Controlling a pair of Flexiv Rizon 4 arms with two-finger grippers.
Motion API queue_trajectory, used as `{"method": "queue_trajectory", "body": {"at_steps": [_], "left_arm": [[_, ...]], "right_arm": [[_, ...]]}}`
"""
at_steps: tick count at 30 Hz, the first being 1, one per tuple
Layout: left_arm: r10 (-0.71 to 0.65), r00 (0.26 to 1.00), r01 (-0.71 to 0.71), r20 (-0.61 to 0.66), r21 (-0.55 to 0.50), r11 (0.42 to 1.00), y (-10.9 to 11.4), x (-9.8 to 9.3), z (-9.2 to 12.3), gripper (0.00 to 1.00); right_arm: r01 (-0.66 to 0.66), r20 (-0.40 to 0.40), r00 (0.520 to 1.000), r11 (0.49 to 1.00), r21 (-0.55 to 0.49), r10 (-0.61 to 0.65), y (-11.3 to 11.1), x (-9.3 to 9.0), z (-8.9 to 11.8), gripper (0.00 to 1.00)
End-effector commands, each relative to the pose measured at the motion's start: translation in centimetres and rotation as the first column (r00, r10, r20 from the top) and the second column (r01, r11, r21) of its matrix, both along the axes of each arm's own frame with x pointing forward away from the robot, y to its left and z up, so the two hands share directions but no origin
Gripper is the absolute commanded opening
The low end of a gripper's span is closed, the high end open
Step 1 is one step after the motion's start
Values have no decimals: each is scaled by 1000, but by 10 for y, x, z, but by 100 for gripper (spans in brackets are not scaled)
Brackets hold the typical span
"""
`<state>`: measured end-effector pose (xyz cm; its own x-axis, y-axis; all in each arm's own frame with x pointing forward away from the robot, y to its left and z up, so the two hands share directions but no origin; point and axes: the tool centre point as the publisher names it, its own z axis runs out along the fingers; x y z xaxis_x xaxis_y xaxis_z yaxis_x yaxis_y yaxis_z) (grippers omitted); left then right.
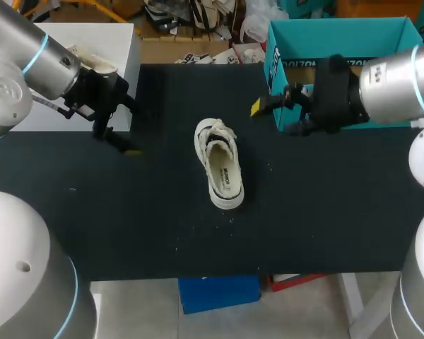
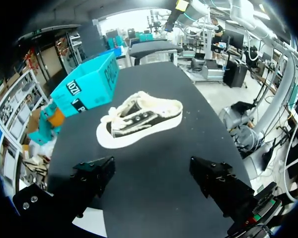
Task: Take the shoe out of the shoebox, open the shoe tongue, remove and reinsert the insole, then place the shoe into the shoebox
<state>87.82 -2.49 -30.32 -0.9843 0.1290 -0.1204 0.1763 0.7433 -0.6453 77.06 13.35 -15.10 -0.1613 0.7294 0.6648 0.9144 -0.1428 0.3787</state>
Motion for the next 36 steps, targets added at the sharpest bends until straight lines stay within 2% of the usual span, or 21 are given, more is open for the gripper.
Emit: {"method": "queue_trajectory", "body": {"at_steps": [1,15,16,17,18,20,23,29,33,36], "left_arm": [[2,1000,-2,2,3,1000,0,-1,0,100],[2,1000,-2,2,3,1000,0,-1,0,100],[2,1000,-2,2,3,1000,0,-1,0,100],[2,1000,-2,2,3,1000,0,-1,0,100],[2,1000,-2,2,3,1000,0,-1,0,100],[2,1000,-2,2,3,1000,0,-1,0,100],[2,1000,-2,2,3,1000,0,-1,0,100],[2,1000,-2,2,3,1000,0,-1,0,100],[2,1000,-2,2,3,1000,0,-1,0,100],[2,1000,-2,2,3,1000,0,-1,0,100]], "right_arm": [[-104,-63,995,766,-634,83,47,21,50,100],[-104,-63,995,766,-634,83,47,21,50,100],[-146,-86,989,703,-696,120,47,31,50,100],[-166,-117,986,670,-723,118,46,41,48,100],[-157,-118,988,669,-726,104,44,49,47,100],[-163,-140,986,611,-774,87,43,67,46,100],[-169,-157,985,563,-809,71,47,89,38,100],[-203,-211,976,525,-826,46,61,117,8,100],[-218,-239,971,521,-825,28,64,125,-13,100],[-227,-255,967,524,-821,20,60,125,-29,100]]}}
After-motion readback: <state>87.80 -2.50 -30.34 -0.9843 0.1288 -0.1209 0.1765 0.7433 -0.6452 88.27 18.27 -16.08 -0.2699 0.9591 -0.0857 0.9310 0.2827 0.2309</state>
